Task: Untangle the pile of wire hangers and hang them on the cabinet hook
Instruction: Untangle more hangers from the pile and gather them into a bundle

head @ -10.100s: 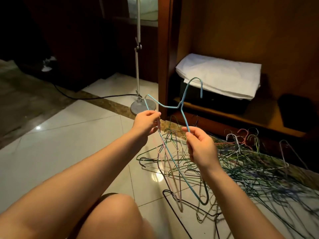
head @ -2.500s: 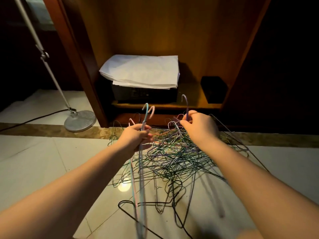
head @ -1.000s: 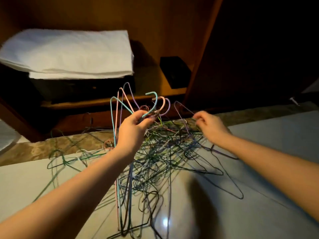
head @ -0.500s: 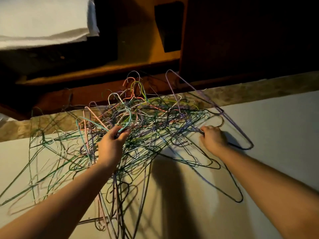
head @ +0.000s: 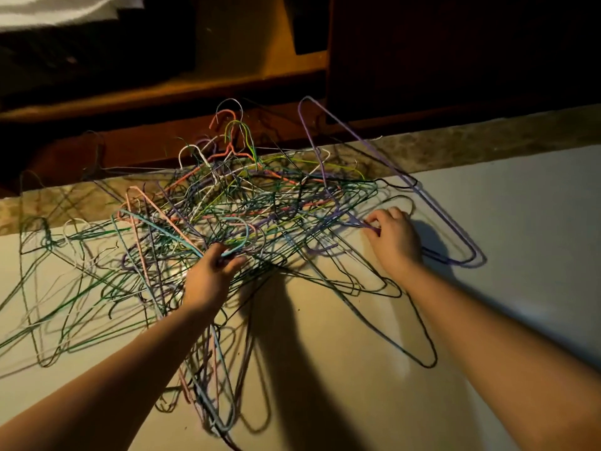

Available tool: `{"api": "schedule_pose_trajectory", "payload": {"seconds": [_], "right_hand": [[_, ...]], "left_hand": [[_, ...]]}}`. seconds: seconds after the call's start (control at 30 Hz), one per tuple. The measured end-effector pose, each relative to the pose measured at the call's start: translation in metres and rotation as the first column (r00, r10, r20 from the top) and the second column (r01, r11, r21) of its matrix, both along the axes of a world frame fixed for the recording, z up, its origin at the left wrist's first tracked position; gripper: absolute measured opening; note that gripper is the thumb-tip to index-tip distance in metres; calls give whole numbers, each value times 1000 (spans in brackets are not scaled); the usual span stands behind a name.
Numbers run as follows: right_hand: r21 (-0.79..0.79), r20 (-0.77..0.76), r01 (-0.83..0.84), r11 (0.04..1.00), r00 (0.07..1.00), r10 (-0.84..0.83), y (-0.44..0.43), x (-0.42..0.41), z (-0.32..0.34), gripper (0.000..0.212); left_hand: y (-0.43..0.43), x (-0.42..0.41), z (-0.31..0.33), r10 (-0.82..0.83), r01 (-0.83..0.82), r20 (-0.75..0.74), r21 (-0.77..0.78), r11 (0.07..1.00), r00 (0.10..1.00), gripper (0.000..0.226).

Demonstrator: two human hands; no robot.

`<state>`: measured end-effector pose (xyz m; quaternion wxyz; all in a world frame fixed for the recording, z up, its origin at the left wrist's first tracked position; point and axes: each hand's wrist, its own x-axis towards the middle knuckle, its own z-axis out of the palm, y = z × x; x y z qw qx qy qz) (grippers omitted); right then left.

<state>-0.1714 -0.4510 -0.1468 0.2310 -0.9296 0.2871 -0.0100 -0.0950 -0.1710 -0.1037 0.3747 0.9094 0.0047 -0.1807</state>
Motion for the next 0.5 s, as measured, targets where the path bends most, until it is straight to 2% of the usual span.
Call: {"api": "schedule_pose_trajectory", "payload": {"seconds": [0.3, 0.43, 0.5], "right_hand": [[-28, -32, -74, 997, 997, 73, 2, -10, 24, 17], [-12, 6, -49, 999, 999, 50, 8, -9, 43, 14], [-65, 20, -29, 997, 999, 30, 0, -11, 52, 13]], "left_hand": [[3, 10, -14, 13, -12, -39, 4, 1000, 999, 22], [6, 13, -19, -39, 40, -68, 19, 999, 997, 19], [8, 15, -21, -20, 21, -55, 26, 999, 998, 11]]}}
